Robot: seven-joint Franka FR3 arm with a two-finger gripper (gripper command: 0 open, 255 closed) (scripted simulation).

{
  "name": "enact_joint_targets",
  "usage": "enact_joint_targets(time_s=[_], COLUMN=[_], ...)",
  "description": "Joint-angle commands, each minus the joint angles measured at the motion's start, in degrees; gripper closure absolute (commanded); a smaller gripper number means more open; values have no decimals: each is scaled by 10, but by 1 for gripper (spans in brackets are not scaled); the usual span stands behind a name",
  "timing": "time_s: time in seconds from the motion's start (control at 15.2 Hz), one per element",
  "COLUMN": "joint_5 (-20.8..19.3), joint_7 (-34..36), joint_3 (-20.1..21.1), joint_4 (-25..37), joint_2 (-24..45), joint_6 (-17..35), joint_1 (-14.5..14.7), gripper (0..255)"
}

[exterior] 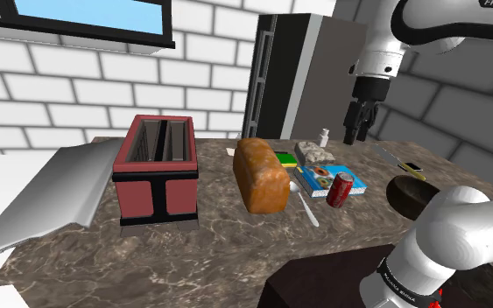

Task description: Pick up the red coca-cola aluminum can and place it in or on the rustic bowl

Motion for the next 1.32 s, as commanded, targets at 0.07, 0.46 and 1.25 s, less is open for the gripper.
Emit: enact_joint_targets(time_s=[0.07,0.46,1.25], joint_5=[-9,-62,-121], joint_7=[-8,-54,-92], joint_3=[-2,-23,-57], joint_4=[-23,-154,-291], joint_2=[-11,-59,-53], joint_6=[20,145,330], joint_1=[-2,-21,-51], gripper=[0,0,0])
